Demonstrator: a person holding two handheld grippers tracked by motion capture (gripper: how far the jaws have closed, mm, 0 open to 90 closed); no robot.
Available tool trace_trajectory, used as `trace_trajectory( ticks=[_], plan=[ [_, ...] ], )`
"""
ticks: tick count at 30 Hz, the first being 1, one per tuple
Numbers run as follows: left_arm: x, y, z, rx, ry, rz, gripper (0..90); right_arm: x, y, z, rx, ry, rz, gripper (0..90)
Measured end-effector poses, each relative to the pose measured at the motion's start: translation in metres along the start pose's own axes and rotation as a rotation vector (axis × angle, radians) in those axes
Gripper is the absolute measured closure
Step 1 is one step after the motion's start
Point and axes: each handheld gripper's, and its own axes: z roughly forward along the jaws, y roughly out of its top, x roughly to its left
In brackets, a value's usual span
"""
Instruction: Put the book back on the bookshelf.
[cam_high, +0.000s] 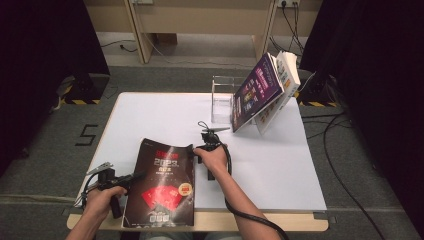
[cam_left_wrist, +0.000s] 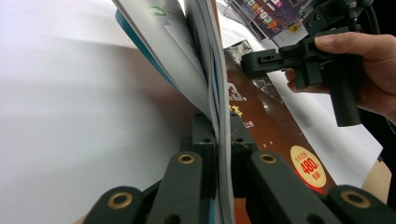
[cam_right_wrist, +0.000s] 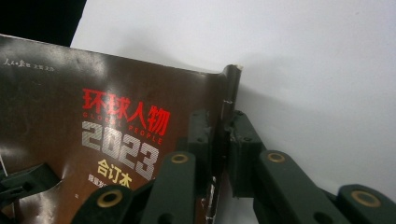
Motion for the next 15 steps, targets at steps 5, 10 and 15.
trace_trajectory(
  ticks=[5,10,15],
  plan=[
    [-0.0016,0.0012,0.0006,0.016,0.024,0.005,84.7,0.0027,0.0011,-0.0015,0.009,0.005,0.017,86.2],
    [-0.0042,0.0027,0.0014,0.034,0.06,0.016,82.7,0.0038,0.0014,-0.002,0.007,0.005,0.016,87.1],
    [-0.0051,0.0039,0.0024,0.054,0.098,0.028,76.2,0.0067,-0.0016,-0.0053,-0.027,0.011,0.01,87.6]
  ],
)
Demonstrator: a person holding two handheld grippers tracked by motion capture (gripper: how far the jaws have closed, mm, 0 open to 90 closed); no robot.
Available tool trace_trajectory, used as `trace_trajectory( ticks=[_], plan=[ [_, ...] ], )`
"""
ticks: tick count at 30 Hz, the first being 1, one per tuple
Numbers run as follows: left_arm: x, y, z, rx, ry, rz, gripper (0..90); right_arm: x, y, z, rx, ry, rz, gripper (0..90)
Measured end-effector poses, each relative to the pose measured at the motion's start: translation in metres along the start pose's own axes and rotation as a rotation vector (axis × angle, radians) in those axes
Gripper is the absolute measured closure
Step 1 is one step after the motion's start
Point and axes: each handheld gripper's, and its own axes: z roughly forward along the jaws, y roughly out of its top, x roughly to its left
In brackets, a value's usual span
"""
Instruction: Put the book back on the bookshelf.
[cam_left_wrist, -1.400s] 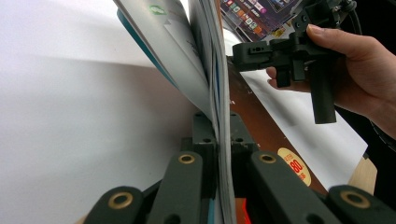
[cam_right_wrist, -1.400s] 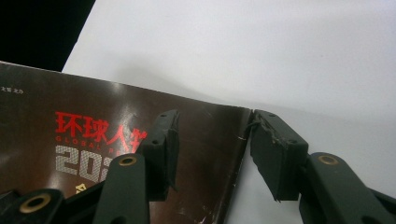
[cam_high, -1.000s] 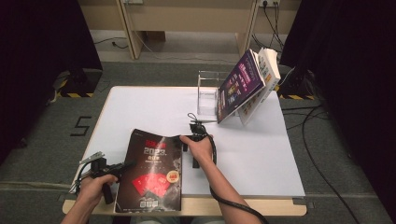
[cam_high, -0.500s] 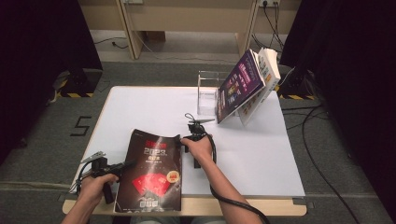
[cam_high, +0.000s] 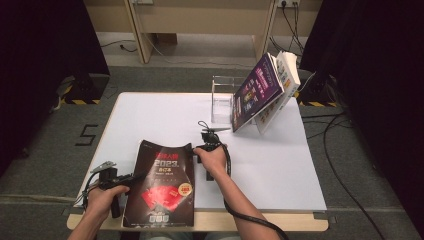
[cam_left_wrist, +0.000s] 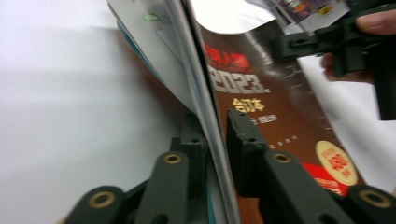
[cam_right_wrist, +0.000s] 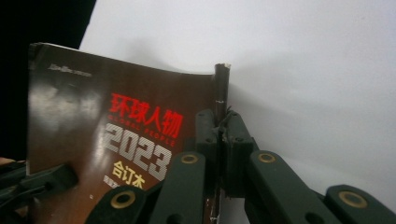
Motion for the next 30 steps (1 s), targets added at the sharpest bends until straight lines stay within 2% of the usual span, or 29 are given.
trace_trajectory(
  ticks=[2,3,4,5,6,7,8,10,11,12,15,16,20,21,25,27,30],
  plan=[
    [0.0,-0.001,0.001,0.009,0.018,-0.004,72.6,0.001,-0.002,-0.002,-0.015,0.011,0.013,87.7],
    [0.0,0.0,0.001,0.018,0.034,0.009,72.6,0.001,-0.002,-0.002,-0.015,0.011,0.013,87.7],
    [0.0,0.0,0.001,0.02,0.048,0.01,69.3,0.002,-0.003,-0.004,-0.025,0.01,0.007,87.7],
    [-0.001,0.001,0.001,0.028,0.083,0.016,61.2,0.004,-0.004,-0.006,-0.041,0.012,0.001,87.8],
    [-0.001,0.001,0.0,0.032,0.103,0.024,61.2,0.004,-0.004,-0.006,-0.041,0.012,0.001,87.8],
    [0.0,0.003,-0.002,0.021,0.15,0.03,55.4,0.005,-0.005,-0.008,-0.054,0.014,-0.002,87.8],
    [0.0,0.003,-0.002,0.021,0.15,0.03,50.2,0.005,-0.005,-0.009,-0.06,0.018,0.0,87.8],
    [0.0,0.006,-0.004,0.006,0.184,0.039,43.4,0.006,-0.004,-0.012,-0.066,0.026,0.0,87.8],
    [0.0,0.007,-0.005,0.001,0.189,0.04,43.4,0.006,-0.004,-0.012,-0.066,0.026,0.0,87.8],
    [0.0,0.008,-0.005,-0.001,0.197,0.046,36.3,0.008,-0.004,-0.014,-0.074,0.029,-0.011,87.8],
    [0.0,0.008,-0.004,-0.016,0.205,0.042,33.1,0.011,-0.004,-0.016,-0.083,0.039,-0.013,87.8],
    [0.001,0.008,-0.004,-0.015,0.203,0.041,31.9,0.014,-0.003,-0.019,-0.096,0.046,-0.028,87.9],
    [0.003,0.008,-0.006,-0.03,0.207,0.031,32.5,0.022,-0.002,-0.024,-0.12,0.057,-0.046,87.9],
    [0.004,0.009,-0.007,-0.036,0.212,0.024,32.6,0.028,-0.001,-0.029,-0.144,0.064,-0.068,87.9],
    [0.005,0.008,-0.007,-0.041,0.215,0.02,32.9,0.036,0.001,-0.036,-0.18,0.069,-0.093,87.9],
    [0.005,0.008,-0.007,-0.044,0.218,0.022,33.0,0.037,0.002,-0.038,-0.184,0.07,-0.091,87.9],
    [0.006,0.009,-0.007,-0.05,0.224,0.021,33.1,0.041,0.004,-0.045,-0.215,0.068,-0.116,87.9]
  ],
)
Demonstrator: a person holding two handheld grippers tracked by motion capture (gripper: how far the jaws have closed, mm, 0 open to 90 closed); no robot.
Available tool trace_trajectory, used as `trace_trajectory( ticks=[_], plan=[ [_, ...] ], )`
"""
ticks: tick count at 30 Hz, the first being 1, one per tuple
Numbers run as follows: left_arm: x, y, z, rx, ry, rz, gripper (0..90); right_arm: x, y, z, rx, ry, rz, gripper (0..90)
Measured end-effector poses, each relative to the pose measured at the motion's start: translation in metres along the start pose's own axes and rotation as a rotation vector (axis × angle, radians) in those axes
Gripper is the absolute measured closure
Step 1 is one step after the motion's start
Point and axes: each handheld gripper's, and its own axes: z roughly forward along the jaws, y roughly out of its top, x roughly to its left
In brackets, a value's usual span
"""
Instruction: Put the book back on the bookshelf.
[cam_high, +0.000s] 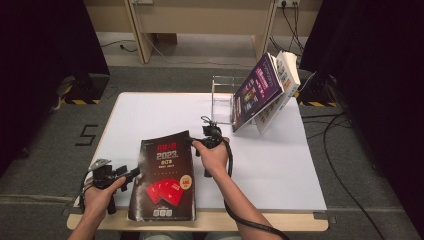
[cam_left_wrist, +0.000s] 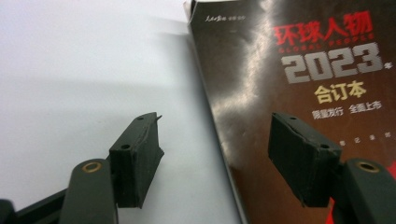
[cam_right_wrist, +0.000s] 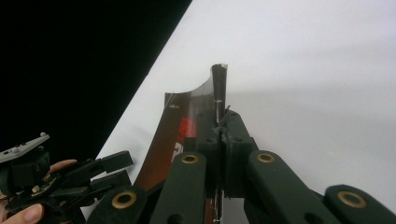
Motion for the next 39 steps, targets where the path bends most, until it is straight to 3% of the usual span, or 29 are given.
trace_trajectory(
  ticks=[3,4,9,19,32,39],
  plan=[
    [0.001,0.0,0.0,-0.004,0.002,-0.003,33.1,0.002,0.001,-0.003,-0.019,0.003,-0.008,87.9],
    [0.001,0.0,0.0,-0.005,0.003,-0.002,33.1,0.006,0.003,-0.007,-0.043,0.001,-0.035,87.9],
    [0.0,0.0,0.0,-0.015,0.002,-0.006,33.4,0.013,0.006,-0.016,-0.087,-0.004,-0.077,88.0],
    [0.003,0.0,0.0,-0.025,0.015,-0.019,33.7,0.022,0.012,-0.03,-0.152,-0.006,-0.121,88.0],
    [0.003,-0.001,0.002,-0.023,0.019,-0.019,33.7,0.044,0.024,-0.066,-0.326,-0.034,-0.241,87.9],
    [0.003,-0.002,0.003,-0.02,0.02,-0.017,33.7,0.049,0.028,-0.08,-0.388,-0.04,-0.259,87.9]
  ],
)
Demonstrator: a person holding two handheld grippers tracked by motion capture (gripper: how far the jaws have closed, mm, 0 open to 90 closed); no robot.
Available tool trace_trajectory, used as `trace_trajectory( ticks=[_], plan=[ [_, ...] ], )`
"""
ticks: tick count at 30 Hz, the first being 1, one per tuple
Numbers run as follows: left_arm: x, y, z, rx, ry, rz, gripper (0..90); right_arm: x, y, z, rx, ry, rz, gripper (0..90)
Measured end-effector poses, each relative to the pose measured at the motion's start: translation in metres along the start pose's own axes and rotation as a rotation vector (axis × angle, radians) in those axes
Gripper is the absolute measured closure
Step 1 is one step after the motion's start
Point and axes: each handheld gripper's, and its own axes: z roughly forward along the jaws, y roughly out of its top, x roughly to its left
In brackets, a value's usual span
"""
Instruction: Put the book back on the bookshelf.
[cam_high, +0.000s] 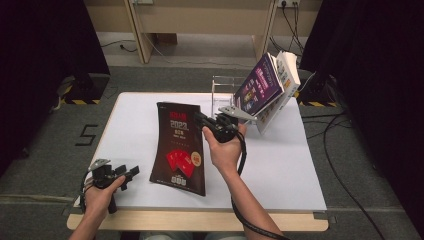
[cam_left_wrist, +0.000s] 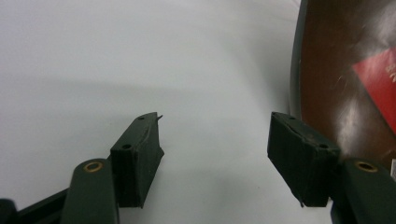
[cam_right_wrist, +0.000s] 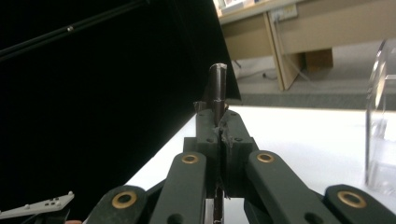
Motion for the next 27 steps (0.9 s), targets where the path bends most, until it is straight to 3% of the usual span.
trace_trajectory(
  ticks=[12,27],
  plan=[
    [-0.001,-0.001,0.001,0.001,0.002,-0.001,33.7,0.006,0.03,-0.03,-0.14,-0.035,-0.054,87.9],
    [-0.003,-0.001,0.003,-0.004,0.003,0.005,33.7,0.0,0.048,-0.056,-0.215,-0.086,-0.083,87.9]
  ],
)
